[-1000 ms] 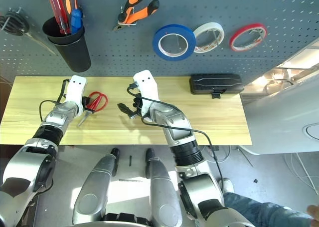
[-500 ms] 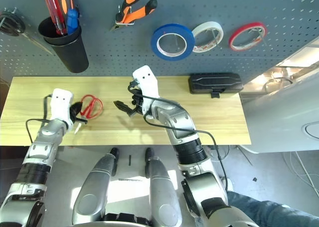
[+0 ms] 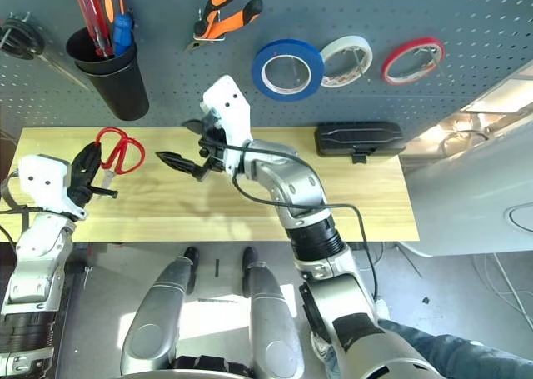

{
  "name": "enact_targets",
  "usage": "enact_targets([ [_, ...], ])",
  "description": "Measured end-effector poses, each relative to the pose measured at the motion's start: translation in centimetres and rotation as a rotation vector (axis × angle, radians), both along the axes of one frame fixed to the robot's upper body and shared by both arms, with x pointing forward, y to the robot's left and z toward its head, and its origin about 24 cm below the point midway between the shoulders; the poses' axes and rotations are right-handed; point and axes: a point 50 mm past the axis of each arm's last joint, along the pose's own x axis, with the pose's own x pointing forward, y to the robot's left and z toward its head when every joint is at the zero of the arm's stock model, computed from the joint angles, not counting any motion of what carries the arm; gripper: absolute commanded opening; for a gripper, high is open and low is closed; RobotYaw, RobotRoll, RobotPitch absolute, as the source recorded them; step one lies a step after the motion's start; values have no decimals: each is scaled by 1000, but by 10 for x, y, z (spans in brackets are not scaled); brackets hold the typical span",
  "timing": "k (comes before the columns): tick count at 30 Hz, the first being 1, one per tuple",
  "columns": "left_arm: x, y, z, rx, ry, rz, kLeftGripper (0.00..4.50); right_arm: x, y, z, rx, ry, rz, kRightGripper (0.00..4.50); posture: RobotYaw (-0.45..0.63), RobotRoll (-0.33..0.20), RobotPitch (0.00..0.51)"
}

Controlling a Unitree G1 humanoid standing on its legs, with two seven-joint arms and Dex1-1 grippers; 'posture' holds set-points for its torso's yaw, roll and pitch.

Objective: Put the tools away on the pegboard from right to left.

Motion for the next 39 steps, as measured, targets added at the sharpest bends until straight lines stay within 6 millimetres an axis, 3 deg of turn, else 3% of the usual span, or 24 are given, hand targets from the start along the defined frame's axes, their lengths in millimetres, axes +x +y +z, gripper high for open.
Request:
enact_targets([
  [12,2,27,57,-76,-275,98,7,-4,12,52,134,-113,59,4500,186,0,390],
  [19,10,28,81,-108,-349,93,7,-3,14,53,146,-100,66,4500,188,0,385],
  [27,12,33,85,-130,-368,121,7,-5,17,61,179,-132,70,4500,185,0,380],
  [39,25,56,88,-194,-344,222,7,-2,15,61,196,-137,48,4500,181,0,377],
])
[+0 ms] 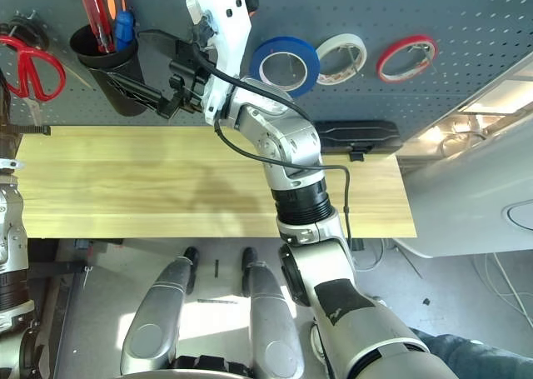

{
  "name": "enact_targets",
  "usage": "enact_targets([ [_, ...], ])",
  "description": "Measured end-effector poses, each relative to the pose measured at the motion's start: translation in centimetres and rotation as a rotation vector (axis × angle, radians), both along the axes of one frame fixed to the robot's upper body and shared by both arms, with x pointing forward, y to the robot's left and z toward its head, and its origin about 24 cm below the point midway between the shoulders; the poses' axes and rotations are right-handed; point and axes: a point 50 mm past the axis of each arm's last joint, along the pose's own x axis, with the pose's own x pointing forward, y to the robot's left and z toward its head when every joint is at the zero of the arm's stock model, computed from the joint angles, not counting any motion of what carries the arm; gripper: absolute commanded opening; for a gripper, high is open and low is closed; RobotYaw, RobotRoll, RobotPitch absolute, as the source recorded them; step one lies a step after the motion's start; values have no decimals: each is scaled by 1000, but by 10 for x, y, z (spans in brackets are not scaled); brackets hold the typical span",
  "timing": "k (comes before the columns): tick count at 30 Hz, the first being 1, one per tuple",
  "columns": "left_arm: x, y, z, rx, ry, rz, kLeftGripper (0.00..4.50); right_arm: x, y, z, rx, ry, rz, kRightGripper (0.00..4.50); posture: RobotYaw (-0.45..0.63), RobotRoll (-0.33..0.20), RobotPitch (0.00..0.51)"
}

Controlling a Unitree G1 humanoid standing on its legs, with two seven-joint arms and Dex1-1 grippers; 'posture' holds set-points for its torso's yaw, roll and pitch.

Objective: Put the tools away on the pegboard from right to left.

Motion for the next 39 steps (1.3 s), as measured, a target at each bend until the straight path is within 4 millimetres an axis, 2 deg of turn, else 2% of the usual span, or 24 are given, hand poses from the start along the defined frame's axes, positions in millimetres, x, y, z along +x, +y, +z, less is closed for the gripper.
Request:
enact_targets([
  [8,13,12,3,-54,38,47,7,2,0,-1,2,9,-13,4500,177,0,378],
  [20,36,18,6,-73,108,16,7,3,-1,-1,12,4,-27,4500,166,0,376],
  [24,40,19,-1,-87,156,14,1050,3,-1,0,13,3,-29,4500,166,0,376],
  [27,43,17,-11,-90,206,9,2030,3,-2,0,12,3,-31,4500,167,0,376],
  [32,43,12,-16,-56,231,-9,3583,7,-7,-10,6,33,-71,4500,166,0,375],
  [35,43,4,-27,-15,294,-29,4483,18,-18,-32,-4,112,-147,4500,173,0,377],
  [39,41,-18,-55,15,423,-103,4483,35,-49,-102,-78,288,-333,4500,178,0,385],
])
